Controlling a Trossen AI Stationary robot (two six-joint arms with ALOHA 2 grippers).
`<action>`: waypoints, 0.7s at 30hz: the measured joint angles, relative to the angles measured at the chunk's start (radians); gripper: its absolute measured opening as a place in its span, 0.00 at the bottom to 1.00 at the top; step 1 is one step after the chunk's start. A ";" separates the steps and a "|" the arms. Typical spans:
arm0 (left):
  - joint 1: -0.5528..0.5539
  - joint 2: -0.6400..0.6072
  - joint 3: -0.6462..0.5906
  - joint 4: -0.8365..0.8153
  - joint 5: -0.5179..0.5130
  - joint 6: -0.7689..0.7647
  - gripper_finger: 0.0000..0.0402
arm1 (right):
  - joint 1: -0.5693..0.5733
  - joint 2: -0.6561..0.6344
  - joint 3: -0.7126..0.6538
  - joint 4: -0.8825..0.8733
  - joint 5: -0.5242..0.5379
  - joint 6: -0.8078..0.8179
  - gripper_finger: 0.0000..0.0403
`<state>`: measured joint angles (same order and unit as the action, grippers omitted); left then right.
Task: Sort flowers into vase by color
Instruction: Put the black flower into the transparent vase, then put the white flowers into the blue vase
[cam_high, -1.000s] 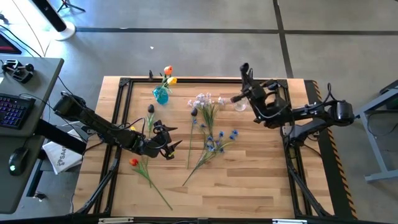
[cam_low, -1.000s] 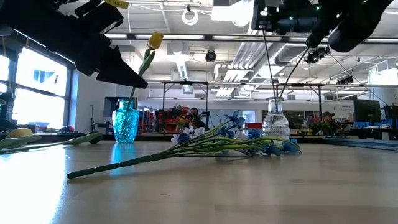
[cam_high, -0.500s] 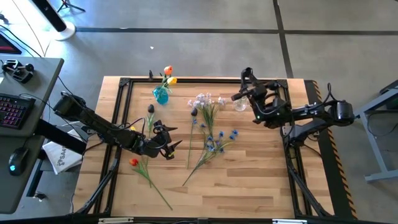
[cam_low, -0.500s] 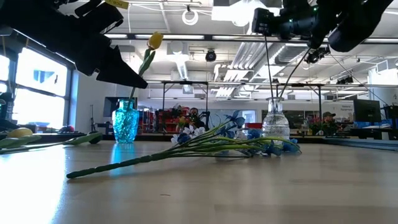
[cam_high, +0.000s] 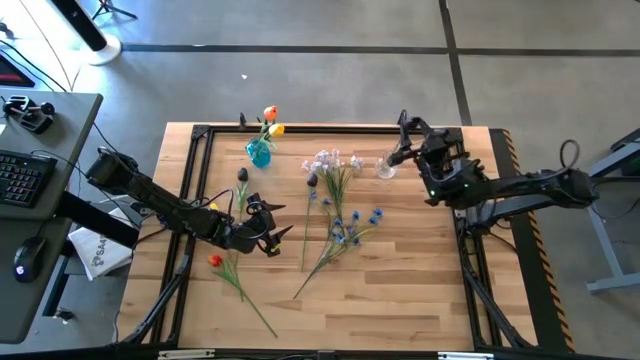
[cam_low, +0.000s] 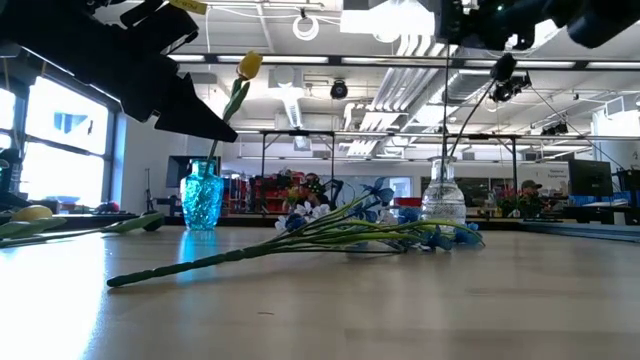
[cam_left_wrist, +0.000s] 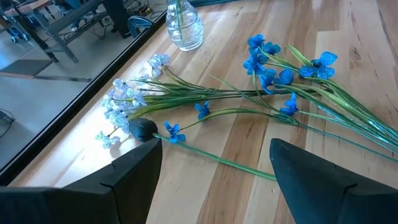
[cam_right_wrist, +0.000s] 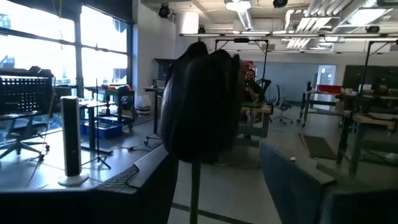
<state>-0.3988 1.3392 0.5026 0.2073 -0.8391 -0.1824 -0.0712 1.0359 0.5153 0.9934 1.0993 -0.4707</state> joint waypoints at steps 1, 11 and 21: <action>0.000 0.000 0.000 0.000 0.004 0.001 0.71 | 0.000 -0.023 0.003 -0.046 0.000 0.018 0.55; 0.038 0.000 0.000 0.000 0.070 0.001 0.71 | -0.011 -0.121 0.234 -0.792 -0.037 0.321 0.55; 0.046 0.000 0.000 0.000 0.071 0.001 0.71 | -0.030 -0.121 0.460 -1.061 -0.389 0.384 0.55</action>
<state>-0.3531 1.3392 0.5026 0.2073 -0.7685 -0.1814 -0.1016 0.9146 0.9755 -0.0673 0.7103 -0.0871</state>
